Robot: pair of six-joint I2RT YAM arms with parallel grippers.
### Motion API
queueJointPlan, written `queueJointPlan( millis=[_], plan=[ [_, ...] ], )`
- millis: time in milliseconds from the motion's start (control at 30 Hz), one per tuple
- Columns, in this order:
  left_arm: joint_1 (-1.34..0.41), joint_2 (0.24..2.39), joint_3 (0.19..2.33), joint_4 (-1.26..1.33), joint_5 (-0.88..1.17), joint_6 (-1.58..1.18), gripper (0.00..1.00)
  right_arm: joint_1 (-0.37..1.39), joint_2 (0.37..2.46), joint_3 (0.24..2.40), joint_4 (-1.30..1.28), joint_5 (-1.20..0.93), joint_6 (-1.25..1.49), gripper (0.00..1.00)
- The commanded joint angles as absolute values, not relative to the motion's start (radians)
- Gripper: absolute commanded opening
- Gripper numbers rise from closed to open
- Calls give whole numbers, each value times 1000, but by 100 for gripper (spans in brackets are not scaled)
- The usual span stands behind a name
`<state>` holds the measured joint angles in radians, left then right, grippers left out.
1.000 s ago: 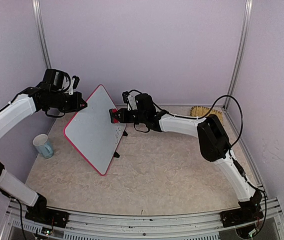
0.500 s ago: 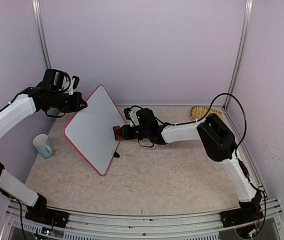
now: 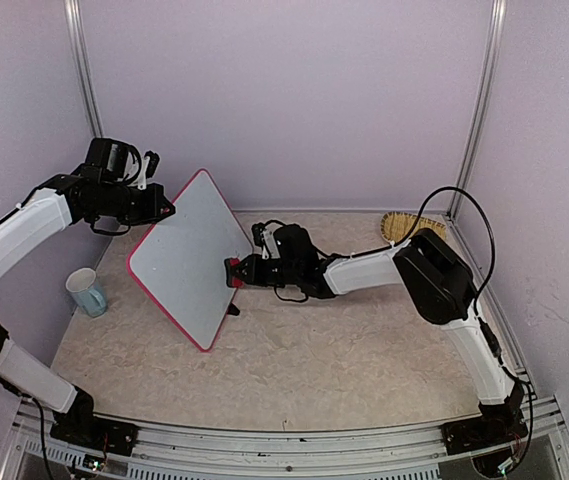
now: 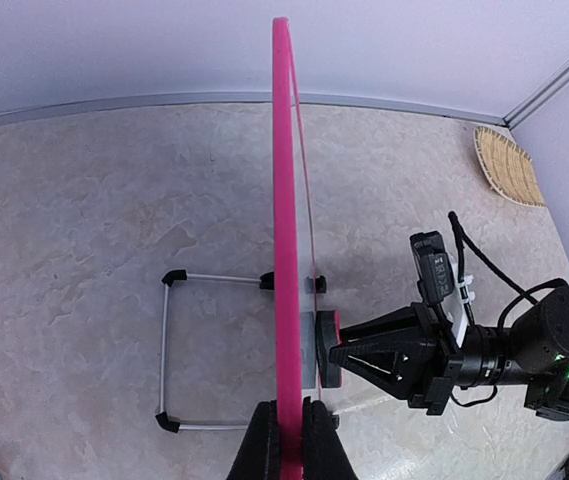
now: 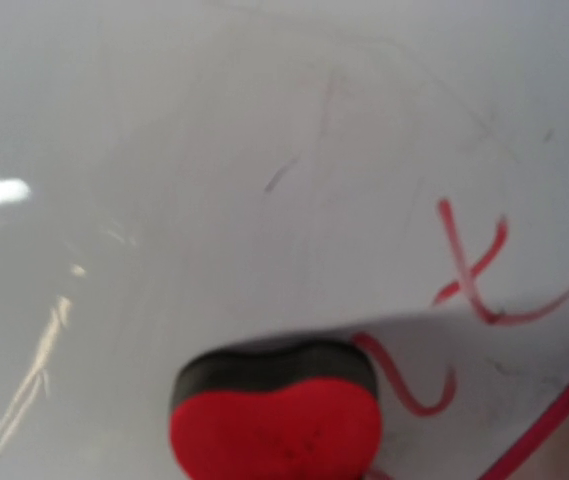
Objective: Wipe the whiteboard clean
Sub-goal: Erase the whiteboard at the center of the board.
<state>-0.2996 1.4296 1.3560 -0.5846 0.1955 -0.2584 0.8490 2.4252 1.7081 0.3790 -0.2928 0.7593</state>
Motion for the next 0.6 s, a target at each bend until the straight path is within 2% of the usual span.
queueJointPlan(
  millis=[0,567],
  plan=[
    [-319,1429,1323,-588,259,-194,0,844,2460,1770,430,-332,841,8],
    [-319,1435,1322,-585,262,-193,0,736,2556,1897,429,-379,968,9]
  ],
)
